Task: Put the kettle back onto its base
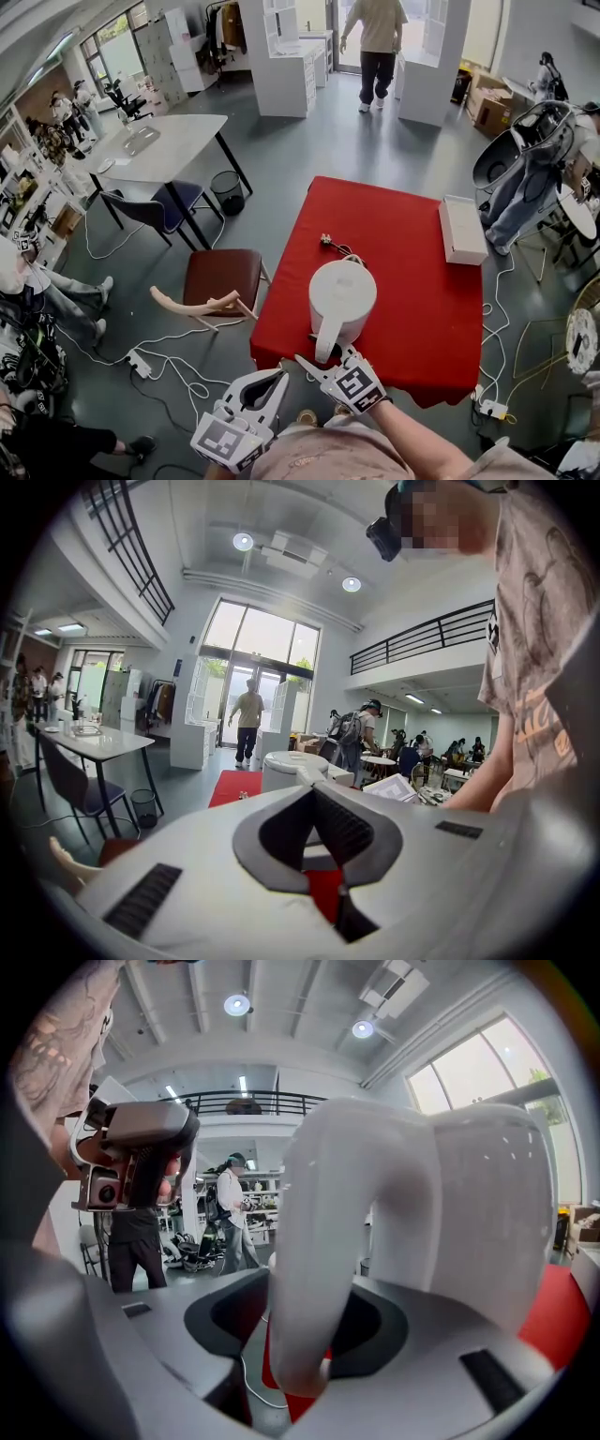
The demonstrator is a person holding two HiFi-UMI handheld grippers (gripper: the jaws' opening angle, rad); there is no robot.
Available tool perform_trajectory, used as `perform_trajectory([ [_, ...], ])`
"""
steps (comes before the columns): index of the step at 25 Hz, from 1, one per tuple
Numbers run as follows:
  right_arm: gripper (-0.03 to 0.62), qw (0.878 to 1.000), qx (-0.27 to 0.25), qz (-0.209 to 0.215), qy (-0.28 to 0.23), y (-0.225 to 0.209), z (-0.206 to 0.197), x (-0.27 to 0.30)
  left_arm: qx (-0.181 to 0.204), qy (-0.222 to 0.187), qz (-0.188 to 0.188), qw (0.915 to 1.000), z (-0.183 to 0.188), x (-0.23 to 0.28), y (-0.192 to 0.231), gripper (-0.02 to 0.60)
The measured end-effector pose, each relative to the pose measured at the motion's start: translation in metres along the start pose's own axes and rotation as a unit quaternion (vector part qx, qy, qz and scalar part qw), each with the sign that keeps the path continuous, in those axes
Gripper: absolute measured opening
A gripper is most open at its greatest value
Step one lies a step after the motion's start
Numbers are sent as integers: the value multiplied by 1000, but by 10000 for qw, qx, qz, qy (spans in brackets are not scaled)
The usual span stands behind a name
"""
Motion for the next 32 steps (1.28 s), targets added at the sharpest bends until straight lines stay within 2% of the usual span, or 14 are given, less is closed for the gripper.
perform_trajectory([
  [1, 258, 10000, -3, 14, 71, 1, -1, 0, 5, -1, -2, 10000, 0, 0, -1, -3],
  [2, 287, 9999, 14, 17, 123, 3, -1, 0, 10, -14, -17, 10000, -1, 0, -1, -3],
  [8, 285, 9997, 144, -79, 163, 2, -2, -3, 46, -18, -32, 10000, 2, -1, -3, -3],
  [12, 285, 9996, 136, -183, 160, 2, 1, -7, -129, 164, -184, 9996, -1, -4, -6, -3],
  [17, 285, 9984, 243, -478, 154, -5, 0, -26, 45, -44, -289, 9996, -4, 3, -6, -3],
  [22, 285, 9954, 306, -876, 257, -6, -3, -57, -96, 226, -763, 9968, -2, 14, -15, -3],
  [25, 285, 9917, 373, -1208, 232, -7, -4, -84, -31, 58, -989, 9951, -1, 23, -17, -3],
  [28, 284, 9881, 439, -1474, 89, -7, 0, -103, -29, 83, -1205, 9927, 2, 28, -21, -3],
  [30, 239, 9866, 465, -1561, -4, -5, 3, -111, -5, 63, -1308, 9914, 2, 31, -23, -3],
  [32, 233, 9849, 489, -1656, -112, -2, 7, -117, 40, -17, -1383, 9904, 1, 33, -23, -3],
])
Point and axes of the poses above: the fingertips, and each gripper's own axes: x forward along the fingers, y to its left, z out of its top, the point moved 9 cm from there along -x, backward along the fingers
